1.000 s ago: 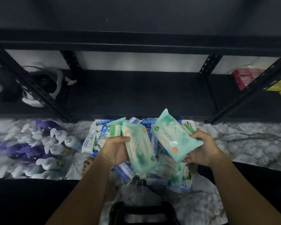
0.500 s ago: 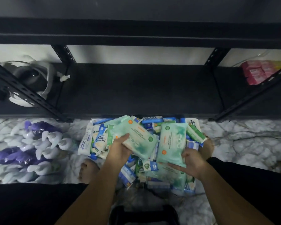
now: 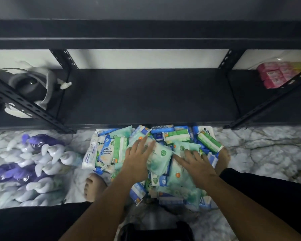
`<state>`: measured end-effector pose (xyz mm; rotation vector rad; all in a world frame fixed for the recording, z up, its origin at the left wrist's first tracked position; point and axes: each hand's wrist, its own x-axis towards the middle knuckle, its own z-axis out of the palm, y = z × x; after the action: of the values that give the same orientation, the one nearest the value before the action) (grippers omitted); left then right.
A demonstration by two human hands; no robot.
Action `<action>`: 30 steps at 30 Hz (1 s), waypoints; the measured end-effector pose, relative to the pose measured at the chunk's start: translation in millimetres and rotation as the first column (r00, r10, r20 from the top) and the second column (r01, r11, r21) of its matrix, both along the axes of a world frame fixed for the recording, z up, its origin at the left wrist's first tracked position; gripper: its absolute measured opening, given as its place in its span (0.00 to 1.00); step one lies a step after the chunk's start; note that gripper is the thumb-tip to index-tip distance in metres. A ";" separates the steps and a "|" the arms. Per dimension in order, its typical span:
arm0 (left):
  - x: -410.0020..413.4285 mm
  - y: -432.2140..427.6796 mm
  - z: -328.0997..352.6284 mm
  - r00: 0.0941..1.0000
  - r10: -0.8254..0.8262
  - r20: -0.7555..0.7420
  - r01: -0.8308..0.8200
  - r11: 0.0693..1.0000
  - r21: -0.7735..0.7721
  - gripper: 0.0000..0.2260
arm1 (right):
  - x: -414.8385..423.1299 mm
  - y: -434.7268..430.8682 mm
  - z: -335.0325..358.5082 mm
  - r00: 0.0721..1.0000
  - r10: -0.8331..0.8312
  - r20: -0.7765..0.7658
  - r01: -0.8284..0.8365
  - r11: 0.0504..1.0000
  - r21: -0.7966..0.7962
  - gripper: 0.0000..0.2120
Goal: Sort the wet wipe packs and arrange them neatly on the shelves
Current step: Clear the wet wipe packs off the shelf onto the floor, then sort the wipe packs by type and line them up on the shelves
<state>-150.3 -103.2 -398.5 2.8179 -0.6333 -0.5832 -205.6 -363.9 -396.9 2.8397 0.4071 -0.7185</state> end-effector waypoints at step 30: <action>175.5 96.0 49.9 0.975 0.186 0.122 -0.202 0.969 0.141 0.47 | 182.8 46.5 58.4 0.916 -0.308 0.258 0.250 0.940 0.234 0.51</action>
<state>25.2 -7.2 -348.6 3.0248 -0.3354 -0.4638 -22.8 -317.4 -338.5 3.1654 0.0217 -0.3009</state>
